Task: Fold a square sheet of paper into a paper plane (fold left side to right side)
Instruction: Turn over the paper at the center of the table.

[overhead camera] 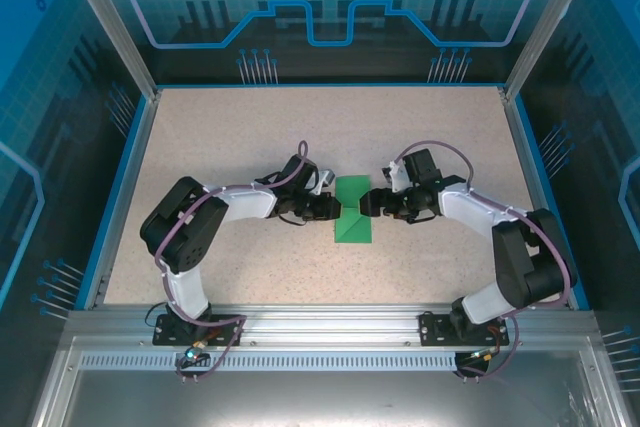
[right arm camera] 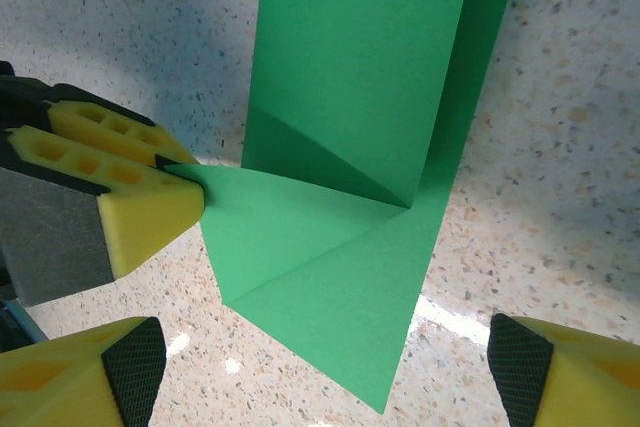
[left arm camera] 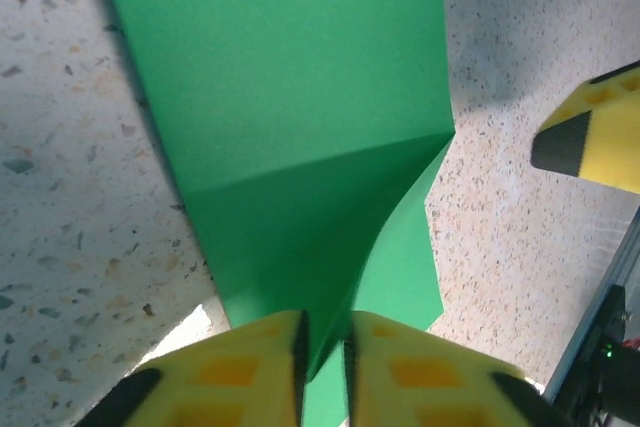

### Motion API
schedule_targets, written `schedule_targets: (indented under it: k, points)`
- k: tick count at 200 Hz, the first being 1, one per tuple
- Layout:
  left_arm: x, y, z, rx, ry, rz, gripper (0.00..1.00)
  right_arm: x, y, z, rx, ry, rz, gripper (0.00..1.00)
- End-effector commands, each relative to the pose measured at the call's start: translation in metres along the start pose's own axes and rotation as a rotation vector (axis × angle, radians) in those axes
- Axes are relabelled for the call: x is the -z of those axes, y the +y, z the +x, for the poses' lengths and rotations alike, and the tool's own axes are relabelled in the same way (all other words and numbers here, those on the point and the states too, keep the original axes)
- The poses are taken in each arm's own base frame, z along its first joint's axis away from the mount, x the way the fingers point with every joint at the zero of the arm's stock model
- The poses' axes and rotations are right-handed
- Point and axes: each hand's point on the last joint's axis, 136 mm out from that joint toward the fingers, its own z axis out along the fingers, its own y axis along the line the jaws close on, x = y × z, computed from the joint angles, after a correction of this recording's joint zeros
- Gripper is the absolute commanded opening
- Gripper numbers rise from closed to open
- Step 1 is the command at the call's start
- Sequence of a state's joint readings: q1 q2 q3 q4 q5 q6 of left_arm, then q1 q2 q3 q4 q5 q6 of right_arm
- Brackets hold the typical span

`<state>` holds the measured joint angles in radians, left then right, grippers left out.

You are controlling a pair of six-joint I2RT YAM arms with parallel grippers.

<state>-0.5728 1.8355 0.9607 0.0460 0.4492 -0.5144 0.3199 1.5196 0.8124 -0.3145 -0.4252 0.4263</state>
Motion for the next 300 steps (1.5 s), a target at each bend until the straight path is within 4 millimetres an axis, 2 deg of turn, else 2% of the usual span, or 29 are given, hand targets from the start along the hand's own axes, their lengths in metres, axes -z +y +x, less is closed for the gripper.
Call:
schedule_targets:
  k: [1, 49, 86, 106, 110, 117, 136, 146, 174, 185, 195, 197, 212, 236, 252, 269, 285, 288, 300]
  points:
    - [0.006, -0.003, -0.005, -0.031, -0.026, 0.005, 0.13, -0.008, 0.005, -0.002, -0.02, 0.011, -0.044, 0.87]
    - [0.013, -0.002, -0.004, -0.034, -0.043, -0.006, 0.07, -0.023, 0.014, -0.008, -0.033, 0.032, -0.101, 0.77]
    - [0.016, 0.0, -0.003, -0.031, -0.05, -0.017, 0.07, -0.034, 0.02, -0.012, -0.044, 0.049, -0.132, 0.69]
    - [0.017, 0.001, -0.003, -0.03, -0.051, -0.017, 0.07, -0.042, 0.017, -0.008, -0.057, 0.074, -0.13, 0.62]
    - [0.017, 0.001, -0.003, -0.031, -0.054, -0.017, 0.07, -0.041, 0.022, -0.017, -0.047, 0.058, -0.137, 0.6]
    - [0.018, 0.001, -0.003, -0.03, -0.054, -0.018, 0.08, -0.043, 0.024, -0.017, -0.049, 0.065, -0.142, 0.58]
    - [0.02, 0.001, -0.004, -0.028, -0.06, -0.018, 0.09, -0.048, 0.028, -0.018, -0.049, 0.076, -0.167, 0.48]
    - [0.022, 0.001, -0.005, -0.024, -0.065, -0.017, 0.11, -0.049, 0.031, -0.019, -0.043, 0.074, -0.183, 0.37]
    - [0.036, -0.004, -0.01, 0.016, -0.11, 0.048, 0.28, -0.041, 0.035, -0.026, -0.018, 0.031, -0.196, 0.08]
    - [0.048, -0.007, -0.015, 0.031, -0.145, 0.078, 0.39, -0.034, 0.038, -0.03, -0.007, 0.004, -0.22, 0.03]
    - [0.06, -0.011, -0.017, 0.037, -0.177, 0.098, 0.48, -0.022, 0.047, -0.039, 0.013, -0.036, -0.257, 0.02]
    - [0.063, -0.012, -0.018, 0.037, -0.184, 0.102, 0.5, -0.023, 0.044, -0.033, 0.006, -0.027, -0.259, 0.02]
    - [0.081, -0.017, -0.021, 0.042, -0.229, 0.123, 0.62, -0.005, 0.055, -0.04, 0.044, -0.076, -0.312, 0.02]
    - [0.114, -0.033, -0.029, 0.068, -0.324, 0.208, 0.77, 0.033, 0.079, -0.051, 0.114, -0.161, -0.417, 0.05]
    - [0.14, -0.05, -0.035, 0.07, -0.393, 0.286, 0.87, 0.063, 0.1, -0.057, 0.163, -0.211, -0.496, 0.07]
    - [0.162, -0.072, -0.039, 0.044, -0.43, 0.362, 0.92, 0.092, 0.124, -0.062, 0.212, -0.247, -0.571, 0.07]
    - [0.178, -0.097, -0.042, 0.006, -0.438, 0.455, 0.93, 0.111, 0.142, -0.06, 0.239, -0.254, -0.627, 0.08]
    - [0.18, -0.101, -0.042, 0.0, -0.438, 0.472, 0.93, 0.12, 0.151, -0.065, 0.259, -0.27, -0.64, 0.08]
    - [0.19, -0.117, -0.044, -0.028, -0.441, 0.541, 0.93, 0.134, 0.165, -0.066, 0.283, -0.282, -0.671, 0.08]
